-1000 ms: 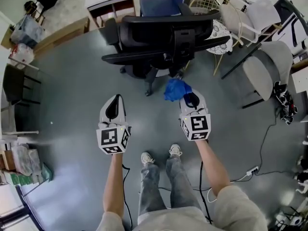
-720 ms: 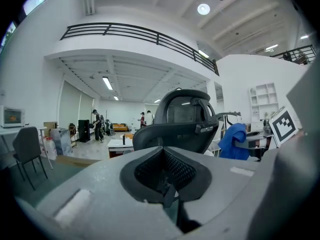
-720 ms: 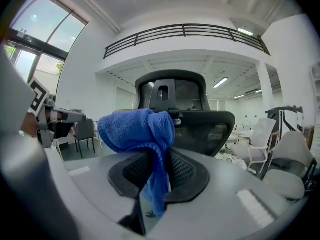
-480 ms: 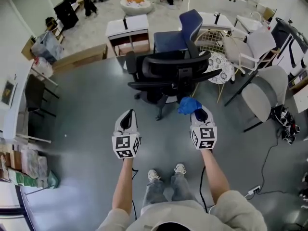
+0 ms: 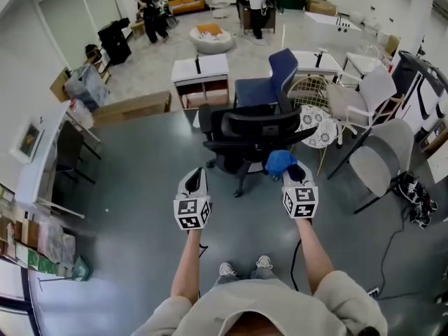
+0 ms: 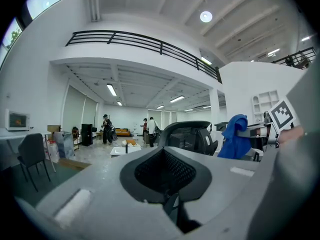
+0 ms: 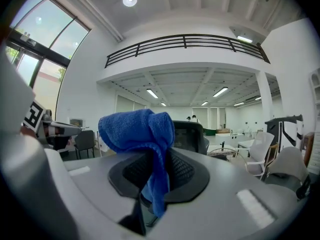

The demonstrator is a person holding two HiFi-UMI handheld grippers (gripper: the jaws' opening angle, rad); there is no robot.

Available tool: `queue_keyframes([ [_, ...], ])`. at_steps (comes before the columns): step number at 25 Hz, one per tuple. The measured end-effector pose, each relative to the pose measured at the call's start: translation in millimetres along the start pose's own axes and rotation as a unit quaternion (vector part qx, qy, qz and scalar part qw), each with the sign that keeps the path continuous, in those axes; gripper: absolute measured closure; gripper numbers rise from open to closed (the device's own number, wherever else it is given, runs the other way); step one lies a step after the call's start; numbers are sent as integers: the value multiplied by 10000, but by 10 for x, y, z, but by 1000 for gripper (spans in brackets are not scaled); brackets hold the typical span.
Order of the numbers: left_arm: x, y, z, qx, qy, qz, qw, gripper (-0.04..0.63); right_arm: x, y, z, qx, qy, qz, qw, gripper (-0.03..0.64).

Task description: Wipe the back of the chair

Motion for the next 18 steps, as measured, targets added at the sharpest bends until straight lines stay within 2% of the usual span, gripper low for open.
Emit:
queue_keyframes([
  [11,349,-5,-198,42,46,169,9998,591,280,80,-234,-240,191,-16,9995,549],
  [18,390,6,-155,30,81,96,9999,591,430,117,-242,-302,335,12,9990,551],
])
Point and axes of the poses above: the fingertips, and each gripper's own axes: z forward along the fingers, y to its right, x out of its top, the point moved 4 cm from there along -z, backward along the fingers, and after that the axes turned 12 degrees about y, right-handed, at the moved point
